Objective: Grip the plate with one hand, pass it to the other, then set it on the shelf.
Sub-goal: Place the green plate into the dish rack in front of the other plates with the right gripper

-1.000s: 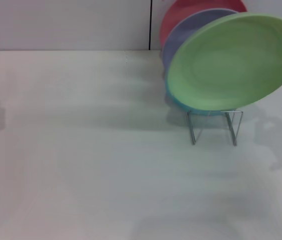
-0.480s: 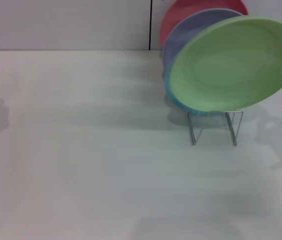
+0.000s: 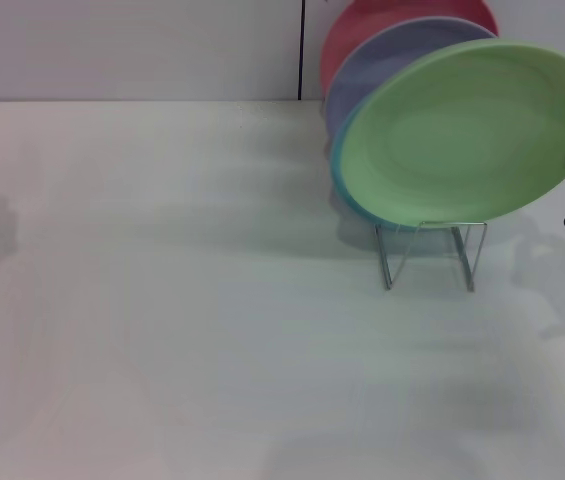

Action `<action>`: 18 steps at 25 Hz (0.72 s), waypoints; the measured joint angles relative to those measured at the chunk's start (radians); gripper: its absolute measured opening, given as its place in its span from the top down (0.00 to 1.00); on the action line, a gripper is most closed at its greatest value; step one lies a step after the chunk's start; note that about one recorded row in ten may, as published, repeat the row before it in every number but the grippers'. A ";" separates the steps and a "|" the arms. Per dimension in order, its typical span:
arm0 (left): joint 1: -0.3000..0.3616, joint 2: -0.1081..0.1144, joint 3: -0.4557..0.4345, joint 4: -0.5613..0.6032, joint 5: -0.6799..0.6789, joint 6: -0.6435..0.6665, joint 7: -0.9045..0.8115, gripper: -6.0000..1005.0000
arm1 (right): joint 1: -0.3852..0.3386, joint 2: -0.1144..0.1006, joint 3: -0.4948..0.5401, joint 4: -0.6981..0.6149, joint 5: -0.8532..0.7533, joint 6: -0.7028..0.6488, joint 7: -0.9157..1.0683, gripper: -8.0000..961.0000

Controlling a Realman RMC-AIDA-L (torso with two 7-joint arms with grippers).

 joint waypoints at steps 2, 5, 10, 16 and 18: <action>0.000 0.000 0.000 0.000 0.000 0.000 0.000 0.35 | 0.000 0.003 0.001 -0.003 0.000 0.000 0.000 0.97; -0.002 0.001 0.000 0.000 0.000 0.000 0.000 0.35 | 0.000 0.009 0.002 -0.013 -0.001 -0.001 0.000 0.97; -0.002 0.002 0.000 0.000 0.000 0.000 0.000 0.34 | 0.000 0.017 0.002 -0.026 -0.001 -0.003 0.000 0.97; -0.004 0.003 0.000 0.000 0.000 0.000 0.000 0.34 | -0.001 0.020 0.002 -0.034 -0.001 -0.003 0.000 0.96; -0.005 0.003 0.000 0.000 0.000 0.000 0.000 0.34 | -0.001 0.022 0.002 -0.037 -0.001 -0.003 0.000 0.95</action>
